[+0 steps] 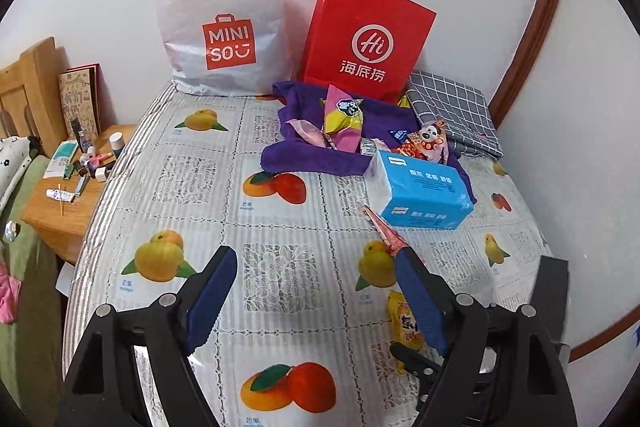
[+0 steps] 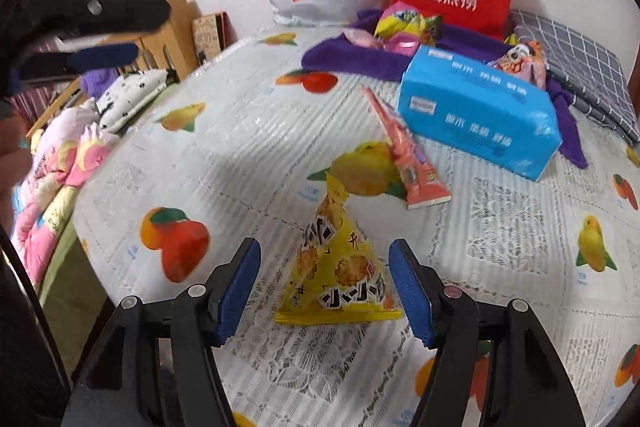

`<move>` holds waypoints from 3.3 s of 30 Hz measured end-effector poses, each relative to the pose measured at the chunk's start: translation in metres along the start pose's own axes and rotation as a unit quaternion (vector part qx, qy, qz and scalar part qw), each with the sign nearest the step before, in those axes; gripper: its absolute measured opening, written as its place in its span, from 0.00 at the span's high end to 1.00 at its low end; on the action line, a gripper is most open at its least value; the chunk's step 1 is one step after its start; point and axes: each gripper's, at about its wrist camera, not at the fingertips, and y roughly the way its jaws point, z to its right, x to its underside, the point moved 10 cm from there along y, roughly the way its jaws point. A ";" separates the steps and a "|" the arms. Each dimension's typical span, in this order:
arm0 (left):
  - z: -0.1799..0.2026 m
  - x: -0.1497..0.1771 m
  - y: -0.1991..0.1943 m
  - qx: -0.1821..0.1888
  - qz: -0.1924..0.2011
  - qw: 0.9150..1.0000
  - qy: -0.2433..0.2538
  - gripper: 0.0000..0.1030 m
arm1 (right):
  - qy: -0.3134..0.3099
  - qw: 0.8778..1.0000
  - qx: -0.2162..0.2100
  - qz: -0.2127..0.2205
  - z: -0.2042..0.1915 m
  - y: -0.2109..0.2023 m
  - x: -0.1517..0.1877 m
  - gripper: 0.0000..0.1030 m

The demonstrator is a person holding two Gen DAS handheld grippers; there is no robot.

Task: Organize snacks
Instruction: 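Grasp the yellow triangular chip bag with the right gripper while the left grasps the pink stick snack, then carry the yellow chip bag and pink stick snack over the purple towel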

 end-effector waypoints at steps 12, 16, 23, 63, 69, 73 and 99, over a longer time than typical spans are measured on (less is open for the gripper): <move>0.002 0.013 0.042 0.008 -0.038 0.999 0.002 0.23 | -0.011 0.999 0.047 0.023 0.020 0.009 0.003 0.49; 0.009 0.021 0.062 0.009 -0.063 0.998 0.005 0.23 | 0.029 0.997 0.048 0.045 0.049 -0.006 -0.001 0.49; 0.035 0.032 0.090 0.023 -0.095 0.995 0.024 0.23 | 0.084 0.989 0.099 0.066 0.121 -0.028 -0.001 0.49; 0.084 0.039 0.160 0.042 -0.155 0.986 0.038 0.71 | 0.142 0.981 0.124 0.040 0.213 0.000 0.011 0.45; 0.035 0.050 0.135 -0.010 -0.160 0.986 0.039 0.64 | 0.139 0.981 0.127 0.038 0.213 0.000 0.010 0.45; 0.029 0.051 0.135 -0.025 -0.142 0.989 0.036 0.56 | 0.139 0.981 0.128 0.038 0.213 0.000 0.010 0.45; 0.081 0.032 0.102 0.045 -0.092 0.992 0.078 0.82 | 0.149 0.981 0.110 0.049 0.205 -0.009 0.007 0.49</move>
